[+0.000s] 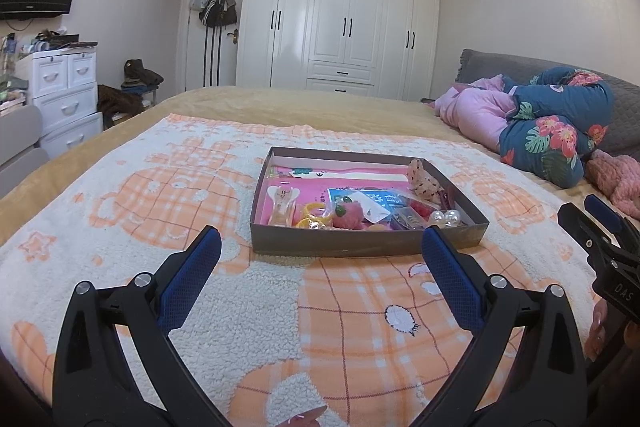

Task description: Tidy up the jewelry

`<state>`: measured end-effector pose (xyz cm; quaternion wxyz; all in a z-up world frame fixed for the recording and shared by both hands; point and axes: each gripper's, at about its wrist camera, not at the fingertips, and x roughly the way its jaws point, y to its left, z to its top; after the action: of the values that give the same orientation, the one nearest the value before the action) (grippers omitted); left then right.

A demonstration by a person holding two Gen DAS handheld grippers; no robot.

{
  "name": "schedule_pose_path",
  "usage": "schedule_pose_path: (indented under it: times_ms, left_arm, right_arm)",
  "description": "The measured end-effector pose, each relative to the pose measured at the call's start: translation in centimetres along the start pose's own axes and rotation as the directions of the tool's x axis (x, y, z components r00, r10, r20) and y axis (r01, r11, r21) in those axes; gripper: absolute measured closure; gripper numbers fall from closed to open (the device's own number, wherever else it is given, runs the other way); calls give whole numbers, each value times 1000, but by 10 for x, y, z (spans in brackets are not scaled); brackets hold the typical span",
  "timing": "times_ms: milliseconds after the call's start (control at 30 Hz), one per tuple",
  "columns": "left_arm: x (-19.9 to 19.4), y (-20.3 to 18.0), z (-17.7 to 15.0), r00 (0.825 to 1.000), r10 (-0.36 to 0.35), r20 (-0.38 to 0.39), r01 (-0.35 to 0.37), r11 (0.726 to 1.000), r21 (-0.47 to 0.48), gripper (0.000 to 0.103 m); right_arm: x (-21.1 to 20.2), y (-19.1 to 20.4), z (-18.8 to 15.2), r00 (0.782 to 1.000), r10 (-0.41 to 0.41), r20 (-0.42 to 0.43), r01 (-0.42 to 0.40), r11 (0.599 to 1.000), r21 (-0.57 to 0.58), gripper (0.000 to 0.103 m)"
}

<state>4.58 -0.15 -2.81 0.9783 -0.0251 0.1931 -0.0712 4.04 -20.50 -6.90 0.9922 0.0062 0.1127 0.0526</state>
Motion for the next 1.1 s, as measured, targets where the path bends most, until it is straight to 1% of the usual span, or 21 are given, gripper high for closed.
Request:
schedule_pose_path:
  times_ms: [1100]
  left_arm:
    - [-1, 3, 0, 1000, 14, 2, -14, 1000, 3, 11]
  right_arm:
    - [-1, 0, 1, 1000, -2, 4, 2, 1000, 0, 6]
